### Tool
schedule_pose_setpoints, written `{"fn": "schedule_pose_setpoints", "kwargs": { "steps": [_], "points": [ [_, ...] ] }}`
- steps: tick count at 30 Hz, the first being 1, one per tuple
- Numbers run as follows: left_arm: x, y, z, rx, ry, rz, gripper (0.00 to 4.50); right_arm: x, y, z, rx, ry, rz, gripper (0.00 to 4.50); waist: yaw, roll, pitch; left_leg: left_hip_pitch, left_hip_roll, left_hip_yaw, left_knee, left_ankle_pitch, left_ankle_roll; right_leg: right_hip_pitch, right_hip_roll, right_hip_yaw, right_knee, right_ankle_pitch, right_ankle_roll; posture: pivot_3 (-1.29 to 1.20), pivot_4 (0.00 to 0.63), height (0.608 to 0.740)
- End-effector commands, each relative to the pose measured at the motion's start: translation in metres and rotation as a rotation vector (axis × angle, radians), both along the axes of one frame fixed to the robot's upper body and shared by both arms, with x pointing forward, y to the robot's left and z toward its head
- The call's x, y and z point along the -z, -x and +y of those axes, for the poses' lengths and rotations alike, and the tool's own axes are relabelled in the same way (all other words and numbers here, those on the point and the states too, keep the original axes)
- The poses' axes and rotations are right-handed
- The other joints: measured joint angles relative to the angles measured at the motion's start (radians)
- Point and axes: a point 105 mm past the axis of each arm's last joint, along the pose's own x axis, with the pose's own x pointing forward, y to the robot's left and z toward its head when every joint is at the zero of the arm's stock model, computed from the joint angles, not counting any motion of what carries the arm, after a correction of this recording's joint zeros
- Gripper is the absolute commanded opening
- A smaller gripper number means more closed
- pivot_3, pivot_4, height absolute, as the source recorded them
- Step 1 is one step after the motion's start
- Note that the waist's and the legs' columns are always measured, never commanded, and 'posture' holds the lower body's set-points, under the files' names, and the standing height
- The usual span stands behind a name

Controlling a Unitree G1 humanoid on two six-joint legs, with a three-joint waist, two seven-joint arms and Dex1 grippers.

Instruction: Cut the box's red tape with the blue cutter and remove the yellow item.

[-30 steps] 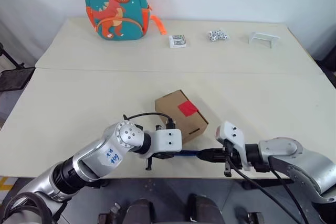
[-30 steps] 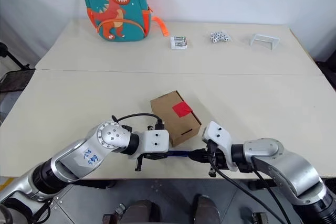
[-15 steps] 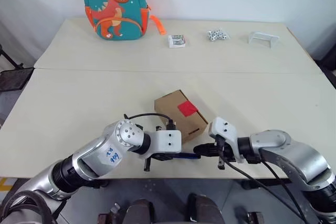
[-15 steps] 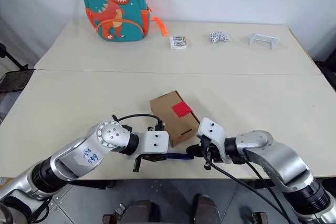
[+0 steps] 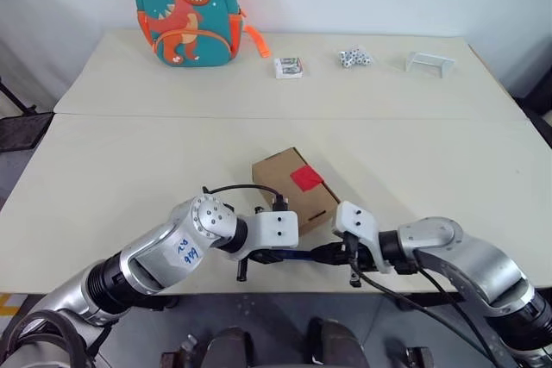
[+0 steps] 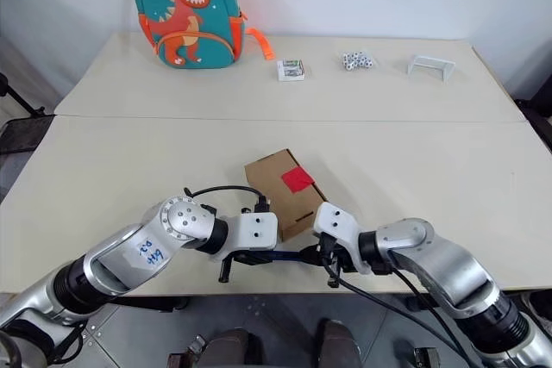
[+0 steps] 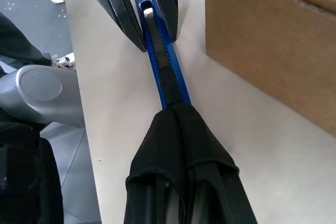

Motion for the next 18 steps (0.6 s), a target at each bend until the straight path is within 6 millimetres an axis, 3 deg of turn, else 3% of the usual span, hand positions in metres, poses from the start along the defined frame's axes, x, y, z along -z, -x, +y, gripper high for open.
{"fn": "schedule_pose_setpoints", "kwargs": {
  "steps": [1, 11, 15, 18],
  "points": [
    [0.009, 0.005, 0.003, 0.002, -0.034, 0.038, 0.86, 0.004, 0.002, 0.006, -0.017, -0.004, 0.014, 0.00, -0.001, 0.000, 0.000, 0.000, 0.000, 0.000, 0.000, 0.000, 0.000, 0.000, 0.000, 0.000, 0.000, 0.000, 0.000, 0.00, 0.150, 0.740],
    [0.009, 0.004, 0.004, 0.005, -0.038, 0.039, 0.86, 0.003, 0.004, 0.021, -0.037, -0.042, 0.024, 0.00, -0.002, 0.000, 0.000, 0.001, 0.000, 0.000, 0.000, 0.000, 0.000, 0.000, 0.000, 0.001, 0.001, 0.000, 0.000, 0.00, 0.150, 0.740],
    [0.009, 0.003, 0.006, 0.003, -0.042, 0.033, 0.86, 0.000, 0.005, 0.014, -0.027, -0.043, 0.022, 0.00, -0.001, 0.000, 0.000, 0.001, 0.000, 0.000, 0.000, 0.000, 0.000, 0.000, 0.000, 0.001, 0.001, 0.000, 0.000, 0.00, 0.150, 0.740],
    [0.006, 0.002, 0.008, 0.023, -0.027, 0.008, 0.86, -0.014, 0.007, 0.008, -0.030, -0.083, 0.008, 0.00, 0.000, 0.000, 0.000, 0.001, 0.000, 0.000, 0.000, 0.000, 0.000, 0.000, 0.000, 0.001, 0.001, 0.000, 0.000, 0.00, 0.150, 0.740]
  ]
}}
